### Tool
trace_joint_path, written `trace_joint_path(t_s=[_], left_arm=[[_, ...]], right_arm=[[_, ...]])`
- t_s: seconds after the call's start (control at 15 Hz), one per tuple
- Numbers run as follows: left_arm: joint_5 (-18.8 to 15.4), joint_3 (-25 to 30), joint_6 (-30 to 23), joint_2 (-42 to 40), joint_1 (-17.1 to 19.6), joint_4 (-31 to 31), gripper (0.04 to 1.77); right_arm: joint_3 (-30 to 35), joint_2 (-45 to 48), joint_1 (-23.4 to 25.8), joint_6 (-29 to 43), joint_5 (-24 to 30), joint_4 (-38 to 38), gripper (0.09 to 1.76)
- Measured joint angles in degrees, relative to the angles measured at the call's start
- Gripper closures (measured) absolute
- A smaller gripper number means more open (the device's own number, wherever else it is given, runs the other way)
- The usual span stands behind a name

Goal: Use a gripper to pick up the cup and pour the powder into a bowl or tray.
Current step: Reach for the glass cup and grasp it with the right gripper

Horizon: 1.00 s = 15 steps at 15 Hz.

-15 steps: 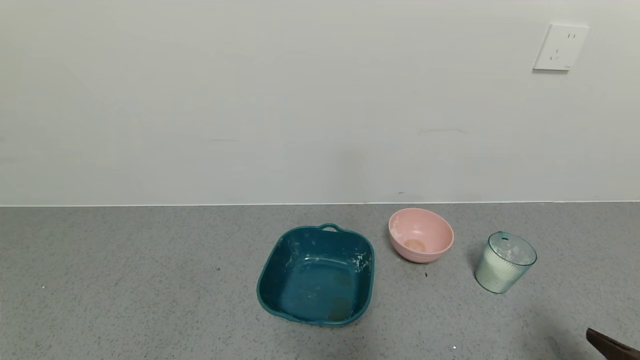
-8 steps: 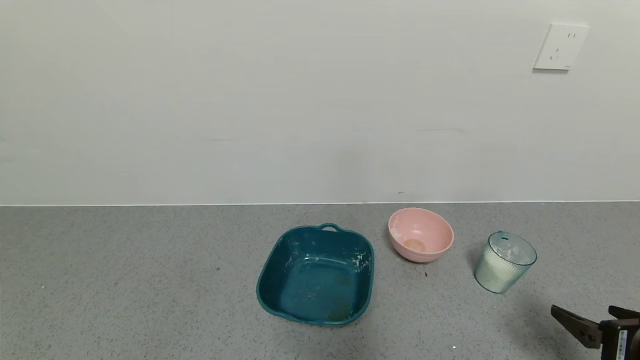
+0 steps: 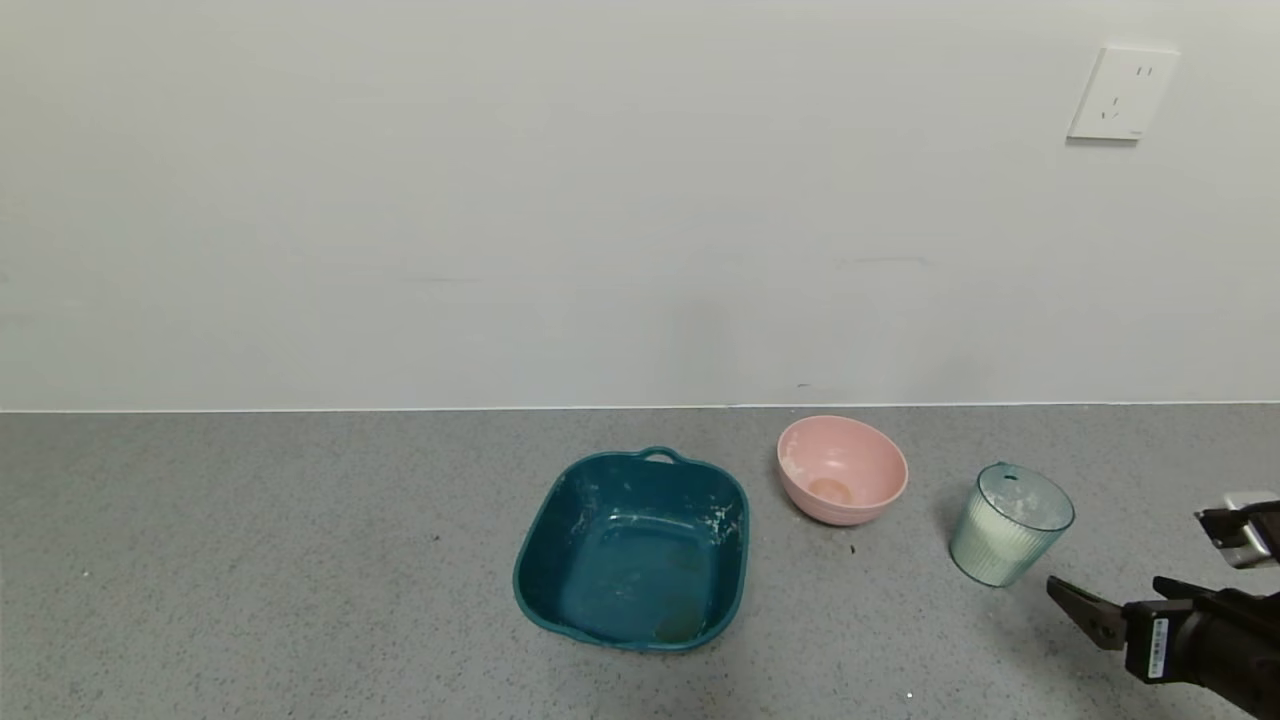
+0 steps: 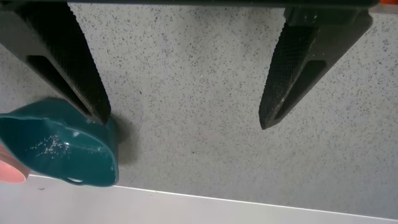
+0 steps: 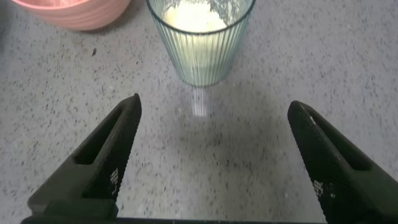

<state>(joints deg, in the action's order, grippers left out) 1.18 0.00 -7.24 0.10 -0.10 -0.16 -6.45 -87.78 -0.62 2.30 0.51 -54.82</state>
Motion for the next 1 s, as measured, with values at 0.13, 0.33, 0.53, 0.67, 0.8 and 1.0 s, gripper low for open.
trace_joint_path(t_s=[0.13,0.33,0.53,0.67,0.8,1.0], left_arm=[[0.0,0.0,0.0,0.0,0.0,0.0,0.09],[0.0,0.0,0.0,0.0,0.0,0.0,0.09],[0.0,0.0,0.0,0.0,0.0,0.0,0.09],[0.0,0.0,0.0,0.0,0.0,0.0,0.09],[0.0,0.0,0.0,0.0,0.0,0.0,0.09],[0.0,0.0,0.0,0.0,0.0,0.0,0.09]], right_arm=[[1.7,-5.5,0.0,-1.1,0.5,-9.4,0.14],[4.1,-14.0,-0.1,-2.6,1.7,-23.6,0.14],[5.5,-22.2,-0.1,-4.5,2.1,-33.1,0.14],[5.2,-26.2,0.0,-5.1,2.2,-34.6,0.14],[4.3,-28.1,0.0,-5.1,2.2,-34.7,0.14],[2.1,-29.5,0.1,-5.1,2.2,-34.7,0.14]])
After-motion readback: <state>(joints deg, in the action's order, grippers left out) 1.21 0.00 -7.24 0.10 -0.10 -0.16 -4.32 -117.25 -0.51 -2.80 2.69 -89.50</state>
